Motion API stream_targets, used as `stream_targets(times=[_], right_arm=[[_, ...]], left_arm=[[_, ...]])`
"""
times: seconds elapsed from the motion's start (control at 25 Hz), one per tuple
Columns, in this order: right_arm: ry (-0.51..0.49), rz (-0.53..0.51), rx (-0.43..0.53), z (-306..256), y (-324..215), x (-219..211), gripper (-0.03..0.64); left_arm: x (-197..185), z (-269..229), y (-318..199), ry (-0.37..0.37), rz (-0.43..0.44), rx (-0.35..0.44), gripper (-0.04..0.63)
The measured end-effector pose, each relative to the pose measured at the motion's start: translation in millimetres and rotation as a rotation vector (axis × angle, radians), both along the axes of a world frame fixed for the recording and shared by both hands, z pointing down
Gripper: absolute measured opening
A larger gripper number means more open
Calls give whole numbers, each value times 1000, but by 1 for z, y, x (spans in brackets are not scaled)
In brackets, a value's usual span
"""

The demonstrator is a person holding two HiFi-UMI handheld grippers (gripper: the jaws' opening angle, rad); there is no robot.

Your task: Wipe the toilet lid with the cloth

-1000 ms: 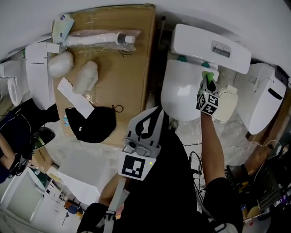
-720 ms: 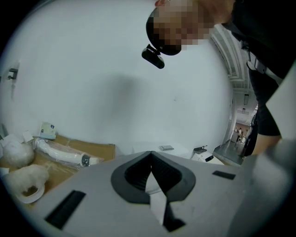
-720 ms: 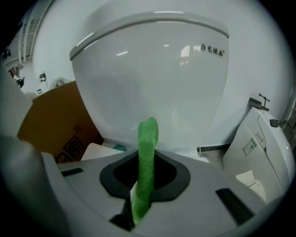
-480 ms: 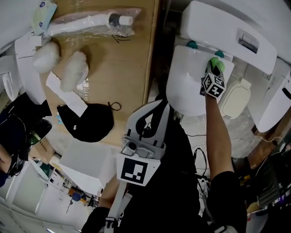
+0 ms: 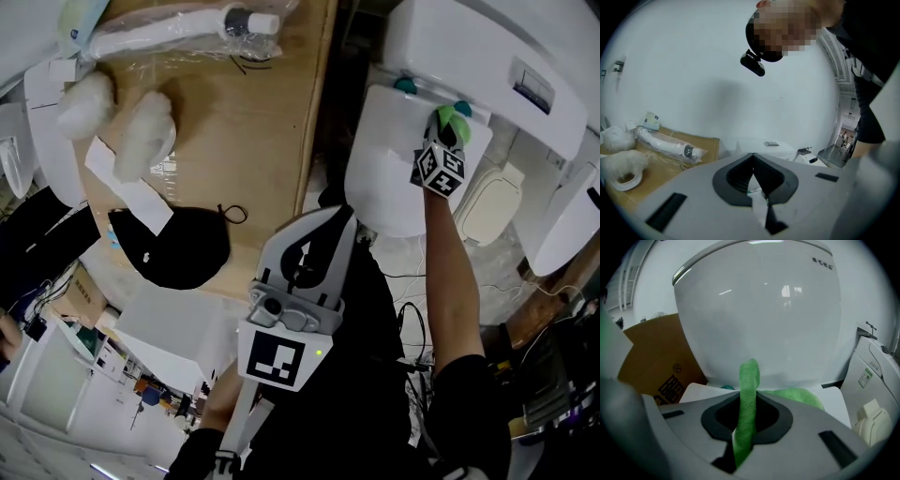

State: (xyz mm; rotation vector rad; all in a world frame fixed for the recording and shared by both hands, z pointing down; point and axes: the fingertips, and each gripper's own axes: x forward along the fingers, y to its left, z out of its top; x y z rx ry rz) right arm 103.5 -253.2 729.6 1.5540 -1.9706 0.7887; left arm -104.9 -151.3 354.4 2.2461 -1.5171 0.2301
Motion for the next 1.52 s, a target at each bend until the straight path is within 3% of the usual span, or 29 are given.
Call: stream_targets(times=[0.52, 0.96, 1.32, 1.52], right_arm=[[97, -378, 42, -2, -3, -84, 52], [201, -825, 82, 7, 31, -164, 52], [263, -1217, 52, 22, 105, -193, 52], [287, -1362, 60, 29, 156, -196, 52]], left_arm=[[-11, 9, 31, 7, -67, -21, 3], [-23, 12, 64, 10, -123, -18, 3], [-23, 17, 100, 6, -163, -7, 3], [-15, 17, 125, 13, -189, -3, 3]])
